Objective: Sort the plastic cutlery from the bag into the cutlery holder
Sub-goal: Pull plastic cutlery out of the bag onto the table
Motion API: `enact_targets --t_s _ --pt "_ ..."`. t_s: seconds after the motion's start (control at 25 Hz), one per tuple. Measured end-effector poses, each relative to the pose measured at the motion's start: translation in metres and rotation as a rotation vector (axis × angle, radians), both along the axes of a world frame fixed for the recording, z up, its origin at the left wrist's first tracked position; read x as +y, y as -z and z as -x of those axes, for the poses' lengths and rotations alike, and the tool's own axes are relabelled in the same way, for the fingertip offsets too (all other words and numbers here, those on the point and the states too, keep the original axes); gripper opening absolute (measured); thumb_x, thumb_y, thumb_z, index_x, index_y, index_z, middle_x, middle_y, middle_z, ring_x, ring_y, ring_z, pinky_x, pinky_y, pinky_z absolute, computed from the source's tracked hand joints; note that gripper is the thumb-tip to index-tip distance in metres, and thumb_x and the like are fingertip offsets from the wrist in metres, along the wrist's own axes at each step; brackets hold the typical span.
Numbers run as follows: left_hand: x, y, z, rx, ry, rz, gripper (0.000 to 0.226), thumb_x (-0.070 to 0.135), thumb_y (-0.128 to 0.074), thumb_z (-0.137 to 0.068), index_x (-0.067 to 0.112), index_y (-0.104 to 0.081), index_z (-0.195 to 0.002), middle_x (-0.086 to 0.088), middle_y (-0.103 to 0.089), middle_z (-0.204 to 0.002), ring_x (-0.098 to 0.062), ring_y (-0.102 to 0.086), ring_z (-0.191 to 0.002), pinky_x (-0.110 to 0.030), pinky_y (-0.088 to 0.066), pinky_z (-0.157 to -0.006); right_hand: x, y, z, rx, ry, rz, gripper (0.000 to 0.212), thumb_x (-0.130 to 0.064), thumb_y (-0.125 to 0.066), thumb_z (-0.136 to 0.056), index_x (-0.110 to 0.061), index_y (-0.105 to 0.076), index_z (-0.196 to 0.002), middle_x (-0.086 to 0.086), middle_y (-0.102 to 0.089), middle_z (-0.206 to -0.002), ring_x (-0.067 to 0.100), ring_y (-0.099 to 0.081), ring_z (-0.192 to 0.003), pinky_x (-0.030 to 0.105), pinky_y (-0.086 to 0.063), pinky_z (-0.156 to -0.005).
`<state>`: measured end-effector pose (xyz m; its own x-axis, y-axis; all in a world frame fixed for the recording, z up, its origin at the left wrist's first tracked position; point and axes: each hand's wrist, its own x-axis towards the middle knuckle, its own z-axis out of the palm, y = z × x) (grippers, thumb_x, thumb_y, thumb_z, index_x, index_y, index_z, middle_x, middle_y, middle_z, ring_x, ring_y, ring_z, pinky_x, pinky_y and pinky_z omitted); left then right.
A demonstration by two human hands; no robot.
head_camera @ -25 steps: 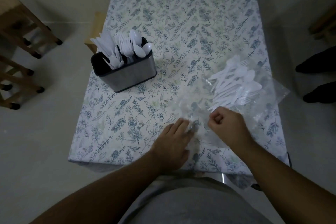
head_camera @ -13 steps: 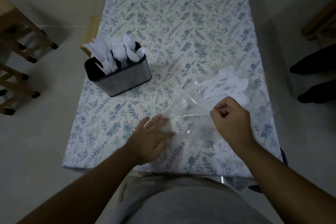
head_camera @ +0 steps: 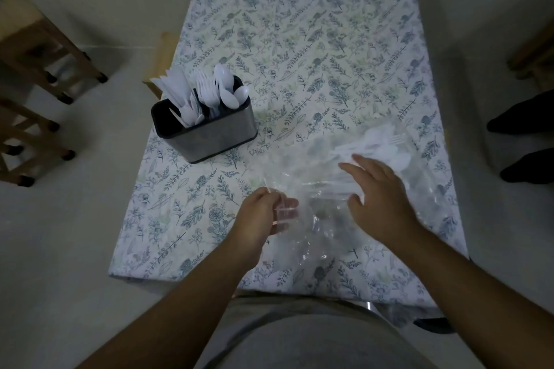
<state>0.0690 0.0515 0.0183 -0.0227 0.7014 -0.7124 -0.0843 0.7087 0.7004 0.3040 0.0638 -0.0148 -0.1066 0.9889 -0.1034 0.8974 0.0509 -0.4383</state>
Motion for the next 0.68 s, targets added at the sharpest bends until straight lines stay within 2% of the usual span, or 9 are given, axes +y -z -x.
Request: enact_targets --t_s 0.08,0.24,0.32,0.4,0.44,0.48,0.56,0.6,0.68 --pt "0.000 -0.002 0.006 -0.028 -0.058 -0.026 0.025 0.014 -0.041 -0.104 0.007 -0.056 -0.085 -0.016 -0.076 -0.091 -0.033 -0.074 -0.085 -0.045 -0.057 -0.081 0.010 0.015 -0.023 -0.156 -0.012 0.114 0.061 -0.026 -0.057 -0.098 -0.032 -0.037 -0.156 -0.004 -0.028 -0.167 0.023 -0.019 -0.154 0.049 -0.017 -0.122" --pt "0.000 -0.002 0.012 0.097 -0.122 -0.079 0.026 0.013 -0.044 -0.103 0.006 -0.058 -0.082 -0.013 -0.073 -0.078 -0.026 -0.069 -0.073 -0.044 -0.056 -0.080 0.006 0.034 -0.030 -0.170 0.028 0.012 0.059 -0.035 -0.059 -0.099 -0.024 -0.042 -0.154 -0.003 -0.043 -0.160 0.025 -0.035 -0.147 0.047 -0.028 -0.115" --pt "-0.004 -0.002 0.010 0.288 -0.116 -0.194 0.019 0.015 -0.046 -0.101 0.007 -0.056 -0.087 -0.007 -0.066 -0.083 -0.021 -0.064 -0.080 -0.041 -0.051 -0.079 0.008 0.038 -0.027 -0.161 0.021 -0.055 0.061 -0.035 -0.065 -0.096 -0.021 -0.046 -0.153 0.001 -0.046 -0.157 0.027 -0.039 -0.144 0.048 -0.031 -0.113" --pt "-0.008 -0.005 0.008 0.608 -0.086 -0.396 0.011 0.020 -0.054 -0.099 0.013 -0.056 -0.107 0.000 -0.059 -0.105 -0.017 -0.056 -0.104 -0.033 -0.045 -0.088 0.015 0.042 -0.029 -0.162 0.018 -0.070 0.057 -0.035 -0.069 -0.093 -0.020 -0.055 -0.146 0.004 -0.049 -0.154 0.028 -0.040 -0.142 0.049 -0.032 -0.113" --pt "-0.008 -0.006 0.008 0.782 -0.047 -0.512 0.025 0.022 -0.059 -0.096 0.016 -0.053 -0.120 0.002 -0.055 -0.118 -0.015 -0.050 -0.117 -0.032 -0.041 -0.097 0.018 0.044 -0.030 -0.144 0.026 -0.079 0.051 -0.033 -0.072 -0.091 -0.020 -0.062 -0.139 0.004 -0.052 -0.151 0.028 -0.042 -0.140 0.049 -0.034 -0.111" --pt "-0.006 -0.004 0.007 0.905 0.059 -0.619 0.038 0.025 -0.063 -0.095 0.019 -0.051 -0.130 0.002 -0.051 -0.131 -0.014 -0.043 -0.128 -0.034 -0.036 -0.107 0.021 0.045 -0.032 -0.120 0.041 -0.092 0.044 -0.032 -0.075 -0.089 -0.022 -0.068 -0.130 0.004 -0.055 -0.148 0.028 -0.044 -0.138 0.049 -0.035 -0.110" --pt "0.002 0.008 0.003 1.098 0.465 -0.724 0.047 0.035 -0.059 -0.096 0.024 -0.049 -0.141 0.001 -0.044 -0.151 -0.018 -0.031 -0.145 -0.041 -0.023 -0.120 0.025 0.045 -0.033 -0.091 0.062 -0.130 0.026 -0.029 -0.076 -0.087 -0.023 -0.077 -0.112 0.001 -0.063 -0.137 0.026 -0.049 -0.130 0.047 -0.039 -0.104" --pt "0.006 0.017 -0.001 1.166 0.642 -0.736 0.048 0.039 -0.054 -0.099 0.024 -0.049 -0.144 0.001 -0.041 -0.156 -0.021 -0.028 -0.149 -0.042 -0.016 -0.122 0.027 0.045 -0.033 -0.091 0.063 -0.160 0.016 -0.027 -0.075 -0.088 -0.023 -0.078 -0.103 0.000 -0.067 -0.129 0.026 -0.053 -0.125 0.045 -0.040 -0.100" --pt "0.013 0.033 -0.004 1.252 0.782 -0.713 0.046 0.039 -0.047 -0.101 0.022 -0.052 -0.144 0.000 -0.049 -0.151 -0.022 -0.034 -0.147 -0.043 -0.014 -0.121 0.029 0.044 -0.035 -0.099 0.057 -0.217 0.006 -0.027 -0.071 -0.090 -0.023 -0.076 -0.091 -0.003 -0.071 -0.110 0.026 -0.057 -0.111 0.042 -0.042 -0.094"
